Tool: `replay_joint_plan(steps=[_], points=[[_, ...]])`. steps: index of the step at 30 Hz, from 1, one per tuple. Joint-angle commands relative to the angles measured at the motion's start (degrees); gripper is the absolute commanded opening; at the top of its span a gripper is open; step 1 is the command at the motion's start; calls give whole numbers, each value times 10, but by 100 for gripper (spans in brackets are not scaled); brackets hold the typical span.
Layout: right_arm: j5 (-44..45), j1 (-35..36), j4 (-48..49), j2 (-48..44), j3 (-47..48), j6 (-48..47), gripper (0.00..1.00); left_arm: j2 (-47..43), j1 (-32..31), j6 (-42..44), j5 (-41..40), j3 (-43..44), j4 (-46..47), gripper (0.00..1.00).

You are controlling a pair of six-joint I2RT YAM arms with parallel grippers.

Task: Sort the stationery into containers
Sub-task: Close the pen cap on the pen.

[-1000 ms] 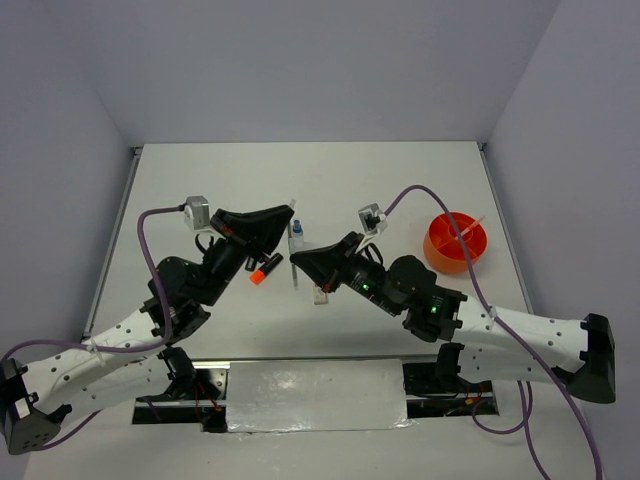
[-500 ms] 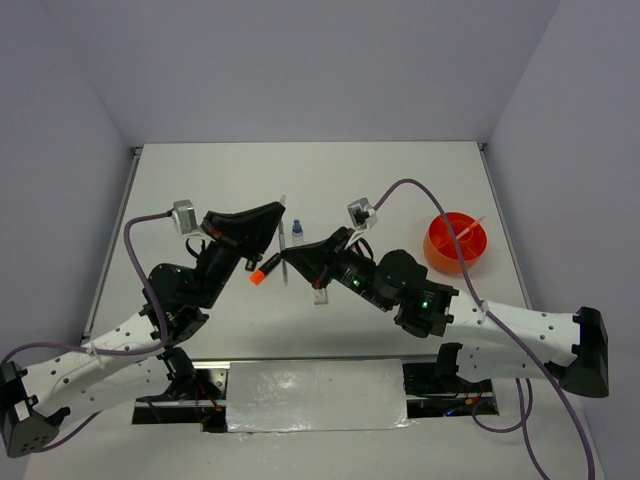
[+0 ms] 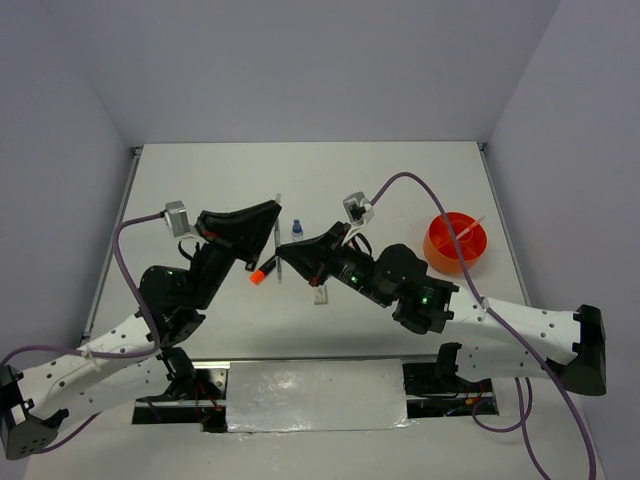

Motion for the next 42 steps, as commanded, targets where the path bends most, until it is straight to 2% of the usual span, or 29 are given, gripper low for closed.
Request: replay_joint_plan(steps=[1, 21, 42], points=[[-14, 2, 47, 0, 58, -18, 0, -5, -1, 17, 42, 9, -6, 3], [-38, 2, 36, 2, 79, -71, 0, -10, 0, 34, 78, 4, 10, 16], [-35, 2, 26, -2, 89, -116, 0, -26, -1, 38, 76, -5, 26, 41]])
